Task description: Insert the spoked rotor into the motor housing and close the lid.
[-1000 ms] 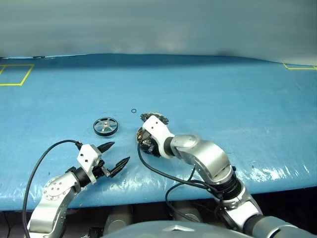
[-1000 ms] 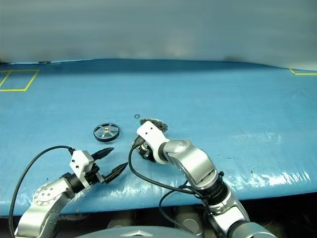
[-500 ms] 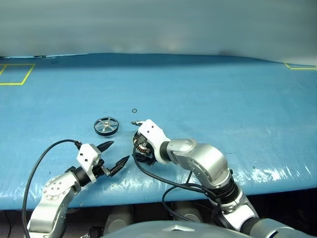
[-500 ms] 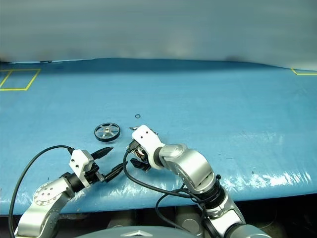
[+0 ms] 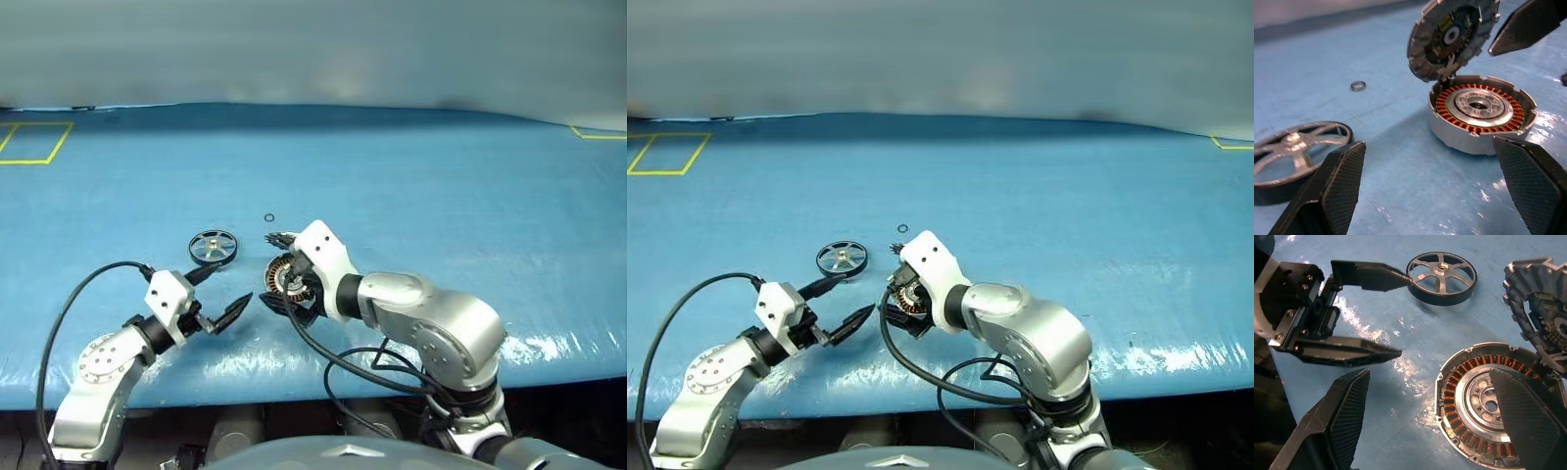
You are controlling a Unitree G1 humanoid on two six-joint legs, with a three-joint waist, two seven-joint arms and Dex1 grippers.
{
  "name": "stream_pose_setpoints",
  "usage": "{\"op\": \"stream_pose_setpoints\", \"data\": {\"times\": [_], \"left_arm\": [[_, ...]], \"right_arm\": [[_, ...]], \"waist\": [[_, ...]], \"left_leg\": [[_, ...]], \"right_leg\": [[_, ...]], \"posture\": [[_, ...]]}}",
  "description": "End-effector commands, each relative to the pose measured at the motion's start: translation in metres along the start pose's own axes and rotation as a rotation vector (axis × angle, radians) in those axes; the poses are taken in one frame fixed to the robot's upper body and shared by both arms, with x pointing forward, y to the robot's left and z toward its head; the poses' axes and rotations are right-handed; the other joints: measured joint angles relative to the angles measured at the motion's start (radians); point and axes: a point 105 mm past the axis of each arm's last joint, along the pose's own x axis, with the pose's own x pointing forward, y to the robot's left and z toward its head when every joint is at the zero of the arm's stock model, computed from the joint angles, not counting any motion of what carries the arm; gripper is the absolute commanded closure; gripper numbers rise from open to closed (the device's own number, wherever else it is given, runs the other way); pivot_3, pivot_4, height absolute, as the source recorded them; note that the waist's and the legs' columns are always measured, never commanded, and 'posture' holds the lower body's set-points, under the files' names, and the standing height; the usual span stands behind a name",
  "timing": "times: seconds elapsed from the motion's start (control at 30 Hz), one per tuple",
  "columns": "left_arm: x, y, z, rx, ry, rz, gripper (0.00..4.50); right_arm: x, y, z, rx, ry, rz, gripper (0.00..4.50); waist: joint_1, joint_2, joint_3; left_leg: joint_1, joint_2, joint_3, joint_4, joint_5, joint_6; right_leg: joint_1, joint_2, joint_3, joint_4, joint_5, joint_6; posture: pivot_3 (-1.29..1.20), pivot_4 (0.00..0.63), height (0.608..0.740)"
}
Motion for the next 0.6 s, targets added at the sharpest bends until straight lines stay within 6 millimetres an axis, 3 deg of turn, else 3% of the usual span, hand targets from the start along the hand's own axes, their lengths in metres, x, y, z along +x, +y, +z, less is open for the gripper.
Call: {"op": "stream_pose_setpoints", "data": {"times": [0.03,0.2,0.6], "left_arm": [[0.001,0.016,0.022,0.093,-0.031,0.026,0.0],[0.017,0.037,0.036,0.129,-0.011,0.007,0.0],[0.073,0.091,0.036,0.019,0.146,-0.073,0.0]], "right_arm": [[-0.016,-0.001,0.01,-0.093,-0.173,-0.005,0.37],[-0.028,-0.013,-0.006,-0.099,-0.278,-0.082,0.37],[-0.033,-0.031,-0.033,-0.092,-0.446,-0.256,0.37]], "waist": [[0.002,0.0,0.0],[0.0,-0.001,0.001],[0.002,-0.004,0.004]], "left_leg": [[0.0,-0.001,0.0,0.0,0.0,0.0],[0.0,-0.001,0.0,0.0,0.0,0.0],[0.002,-0.001,0.0,0.001,0.0,0.0]], "right_leg": [[0.0,-0.001,0.0,0.0,0.0,0.001],[0.001,0.0,0.0,0.0,-0.001,0.002],[0.002,0.0,0.001,0.001,-0.001,0.002]], "posture": [[0.0,0.15,0.74],[0.0,0.15,0.74],[0.0,0.15,0.74]]}}
